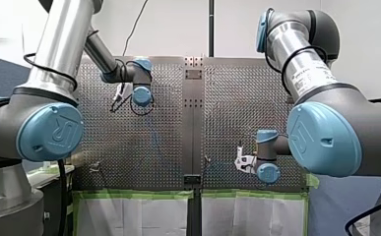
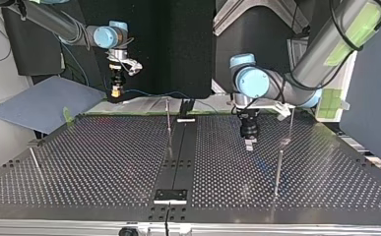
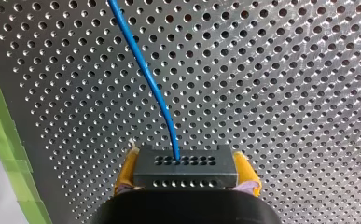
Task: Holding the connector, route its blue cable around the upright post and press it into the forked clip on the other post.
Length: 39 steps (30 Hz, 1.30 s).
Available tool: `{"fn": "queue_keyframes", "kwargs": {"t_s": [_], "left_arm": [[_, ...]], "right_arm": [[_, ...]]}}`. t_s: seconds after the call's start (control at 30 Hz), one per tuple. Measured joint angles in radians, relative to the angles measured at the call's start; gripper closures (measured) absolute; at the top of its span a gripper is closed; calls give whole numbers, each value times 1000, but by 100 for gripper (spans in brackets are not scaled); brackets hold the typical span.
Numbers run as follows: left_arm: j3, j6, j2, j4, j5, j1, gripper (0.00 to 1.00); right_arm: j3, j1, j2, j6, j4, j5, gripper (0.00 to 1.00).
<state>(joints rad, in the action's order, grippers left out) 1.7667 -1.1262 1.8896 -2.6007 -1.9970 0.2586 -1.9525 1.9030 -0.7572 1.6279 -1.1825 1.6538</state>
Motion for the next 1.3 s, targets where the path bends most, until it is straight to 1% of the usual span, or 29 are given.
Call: {"fn": "queue_keyframes", "kwargs": {"t_s": [0.17,0.4,0.63,0.9,1.13,1.3], "left_arm": [[0,-2,25,2,-14,0,0],[0,-20,49,-4,-23,1,0],[0,-18,105,-20,-30,16,0],[0,-41,158,-32,-34,29,0],[0,-55,215,-37,-37,43,0],[0,-68,234,-35,-33,49,0]], "right_arm": [[0,0,0,0,0,0,98],[0,-1,0,0,-1,0,98],[-1,-2,0,1,0,-2,98],[-1,-2,0,2,3,-6,98],[0,-1,0,5,5,-6,98],[-1,-1,0,6,6,-6,98]]}}
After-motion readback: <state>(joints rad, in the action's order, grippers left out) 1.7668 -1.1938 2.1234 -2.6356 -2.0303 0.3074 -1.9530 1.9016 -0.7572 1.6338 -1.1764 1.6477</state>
